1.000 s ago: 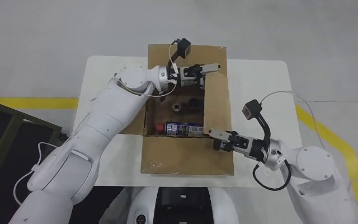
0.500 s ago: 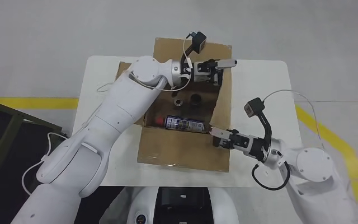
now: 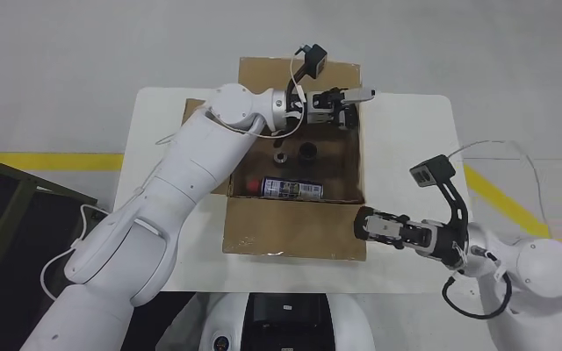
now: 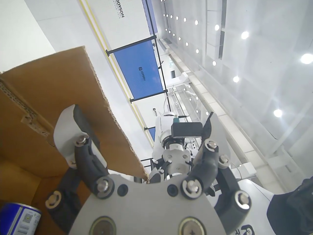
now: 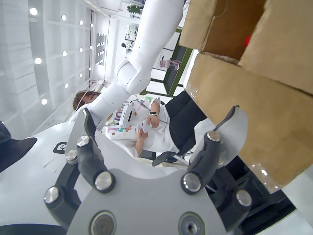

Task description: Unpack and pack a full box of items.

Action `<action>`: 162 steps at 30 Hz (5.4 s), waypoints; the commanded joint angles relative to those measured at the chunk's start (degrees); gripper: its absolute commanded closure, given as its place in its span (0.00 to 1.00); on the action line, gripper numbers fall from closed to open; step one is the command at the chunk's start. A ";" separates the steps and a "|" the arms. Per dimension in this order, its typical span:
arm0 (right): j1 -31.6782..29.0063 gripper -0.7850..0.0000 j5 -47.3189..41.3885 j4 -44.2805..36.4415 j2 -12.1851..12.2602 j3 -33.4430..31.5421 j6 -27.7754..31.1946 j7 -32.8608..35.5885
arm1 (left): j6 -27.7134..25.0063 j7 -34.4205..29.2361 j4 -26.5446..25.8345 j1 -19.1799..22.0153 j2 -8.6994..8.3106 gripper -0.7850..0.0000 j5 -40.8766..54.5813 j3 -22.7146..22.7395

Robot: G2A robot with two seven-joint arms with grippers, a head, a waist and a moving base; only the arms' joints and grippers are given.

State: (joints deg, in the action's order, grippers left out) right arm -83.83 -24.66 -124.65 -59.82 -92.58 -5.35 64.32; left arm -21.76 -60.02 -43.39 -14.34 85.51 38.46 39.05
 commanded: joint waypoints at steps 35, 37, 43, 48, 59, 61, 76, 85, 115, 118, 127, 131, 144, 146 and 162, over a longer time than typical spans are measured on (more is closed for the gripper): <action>0.82 0.00 8.23 7.13 0.09 -0.13 6.76 -20.33 | 2.03 -9.39 -3.71 -1.10 -5.30 0.00 -3.92 17.90; 1.10 0.00 8.69 7.96 0.10 -0.14 7.09 -20.94 | 3.61 -9.81 -6.95 -3.20 -6.55 0.00 -5.53 20.09; 1.47 0.00 9.23 9.62 0.07 -0.16 7.53 -22.92 | 9.01 -10.26 -17.48 -10.87 -10.36 0.00 -8.53 28.81; 1.96 0.00 9.74 10.62 0.06 0.12 7.75 -23.95 | 14.09 -10.36 -27.12 -17.80 -12.96 0.00 -9.95 36.29; 2.02 0.00 10.18 11.58 0.11 -1.81 6.64 -27.23 | 16.17 -13.29 -32.71 -24.13 -16.31 0.00 -13.21 46.03; 2.14 0.00 10.32 11.87 0.12 -1.83 6.17 -27.49 | 16.13 -14.32 -32.98 -24.92 -16.87 0.00 -13.34 47.72; 7.44 0.00 14.98 18.24 0.10 2.41 6.41 -26.89 | 16.01 -15.32 -32.78 -31.33 -20.97 0.00 -16.17 60.56; 10.68 0.00 17.08 21.99 -0.11 4.98 7.21 -28.17 | 13.14 -13.29 -29.03 -32.13 -22.62 0.00 -17.06 64.07; 15.37 0.00 20.70 25.42 -0.51 9.96 5.52 -26.59 | 11.45 -12.50 -24.31 -31.05 -24.09 0.00 -15.59 65.10; 15.00 0.00 21.60 22.55 -0.13 7.46 5.04 -26.13 | 11.45 -12.50 -24.31 -31.05 -24.09 0.00 -15.59 65.10; 19.00 0.00 24.63 15.99 -0.08 10.22 5.94 -23.54 | 11.45 -12.50 -24.31 -31.05 -24.09 0.00 -15.59 65.10; 22.95 0.00 28.07 15.92 -0.61 16.37 7.04 -22.56 | 11.45 -12.50 -24.31 -31.05 -24.09 0.00 -15.59 65.10; 33.04 0.00 42.08 21.05 -2.30 30.26 9.64 -20.19 | 11.45 -12.50 -24.31 -31.05 -24.09 0.00 -15.59 65.10; 34.24 0.00 44.82 21.67 -2.57 32.01 9.56 -20.04 | 11.45 -12.50 -24.31 -31.05 -24.09 0.00 -15.59 65.10; 43.33 0.00 66.08 26.77 -4.90 43.80 10.52 -16.46 | 11.45 -12.50 -24.31 -31.05 -24.09 0.00 -15.59 65.10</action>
State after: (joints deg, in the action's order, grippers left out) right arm -40.73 41.00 -98.44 -64.61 -49.05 5.07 47.91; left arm -10.31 -72.51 -67.70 -45.39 61.42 22.87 104.15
